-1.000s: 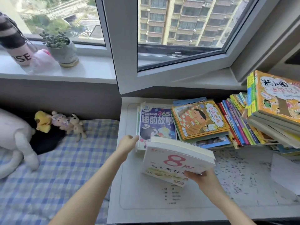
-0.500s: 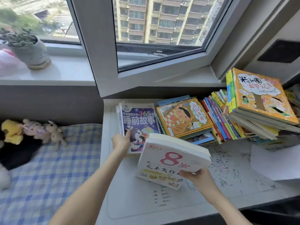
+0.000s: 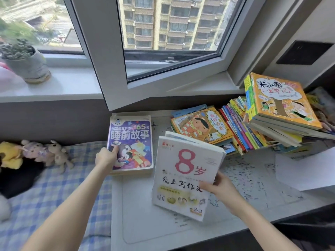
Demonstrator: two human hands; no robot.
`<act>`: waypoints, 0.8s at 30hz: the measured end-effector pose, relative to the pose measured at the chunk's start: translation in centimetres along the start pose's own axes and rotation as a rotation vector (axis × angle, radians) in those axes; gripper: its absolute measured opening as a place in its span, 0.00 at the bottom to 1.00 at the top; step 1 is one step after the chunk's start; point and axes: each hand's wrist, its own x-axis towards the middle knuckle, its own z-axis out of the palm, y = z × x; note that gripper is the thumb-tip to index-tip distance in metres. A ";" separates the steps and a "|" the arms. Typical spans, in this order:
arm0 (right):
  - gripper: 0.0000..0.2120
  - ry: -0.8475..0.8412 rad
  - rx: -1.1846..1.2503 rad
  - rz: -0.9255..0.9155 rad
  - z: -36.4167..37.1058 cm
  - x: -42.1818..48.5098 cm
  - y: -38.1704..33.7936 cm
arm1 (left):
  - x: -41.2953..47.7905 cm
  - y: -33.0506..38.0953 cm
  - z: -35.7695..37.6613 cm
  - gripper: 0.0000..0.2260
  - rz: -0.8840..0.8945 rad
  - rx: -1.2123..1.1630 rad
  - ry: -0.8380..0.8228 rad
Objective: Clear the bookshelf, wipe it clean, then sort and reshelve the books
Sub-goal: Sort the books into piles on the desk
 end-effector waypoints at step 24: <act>0.21 -0.382 -1.092 0.036 11.8 3.5 0.0 | -7.4 2.2 -2.7 0.14 0.403 0.150 0.088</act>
